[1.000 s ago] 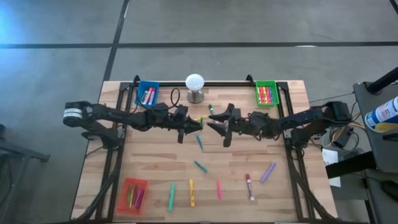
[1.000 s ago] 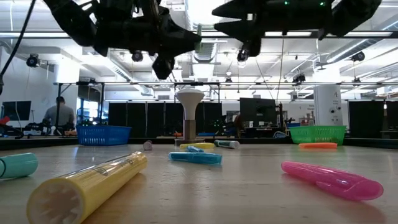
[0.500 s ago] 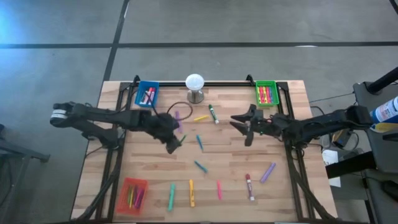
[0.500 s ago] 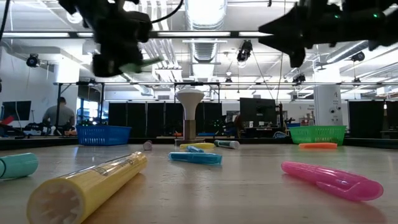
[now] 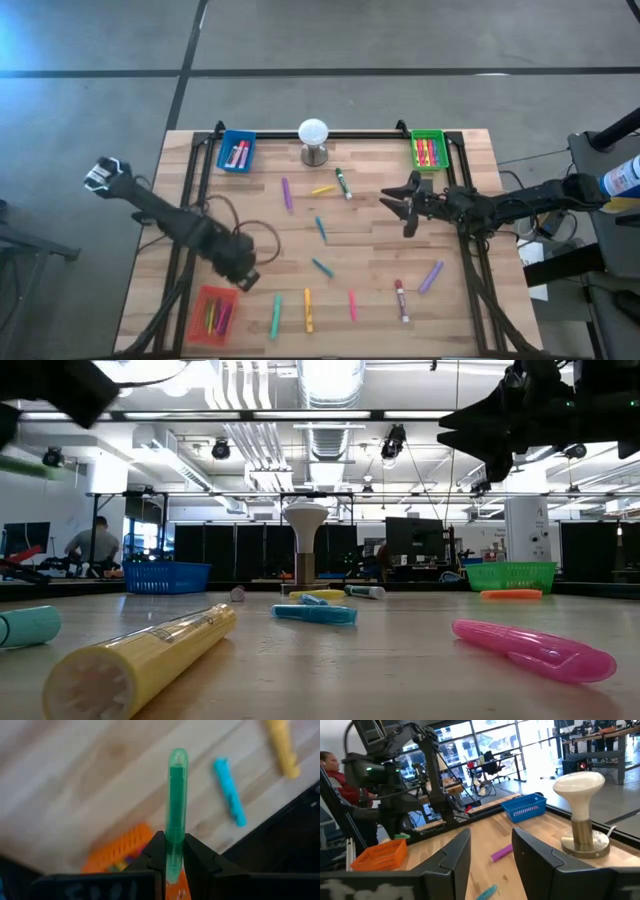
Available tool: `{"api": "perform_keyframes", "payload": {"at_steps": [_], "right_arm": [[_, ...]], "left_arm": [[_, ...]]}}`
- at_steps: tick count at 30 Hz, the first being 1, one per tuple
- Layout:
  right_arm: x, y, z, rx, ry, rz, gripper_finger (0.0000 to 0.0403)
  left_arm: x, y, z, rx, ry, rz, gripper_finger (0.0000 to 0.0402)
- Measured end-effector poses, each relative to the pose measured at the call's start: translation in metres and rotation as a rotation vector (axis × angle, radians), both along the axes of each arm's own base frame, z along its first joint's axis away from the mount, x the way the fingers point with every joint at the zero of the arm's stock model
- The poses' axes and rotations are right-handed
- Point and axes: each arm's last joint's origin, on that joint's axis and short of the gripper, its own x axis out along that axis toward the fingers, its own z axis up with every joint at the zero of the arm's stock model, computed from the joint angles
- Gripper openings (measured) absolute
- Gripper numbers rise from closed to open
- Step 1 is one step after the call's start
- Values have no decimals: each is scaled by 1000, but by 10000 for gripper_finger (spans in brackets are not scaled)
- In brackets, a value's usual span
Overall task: Pick & Place Markers
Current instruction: Put the green pen into the orange bin
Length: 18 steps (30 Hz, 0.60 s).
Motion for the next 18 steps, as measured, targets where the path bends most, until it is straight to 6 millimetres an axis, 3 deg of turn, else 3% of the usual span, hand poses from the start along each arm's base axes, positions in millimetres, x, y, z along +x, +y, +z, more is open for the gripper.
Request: {"api": "perform_keyframes", "payload": {"at_steps": [8, 18], "right_arm": [[-2, 2, -5, -1, 14, 18, 133], [-2, 2, -5, -1, 17, 20, 132]], "left_arm": [[-33, -42, -2, -39, 110, 94, 39], [-44, -61, -8, -49, 185, 183, 42]]}}
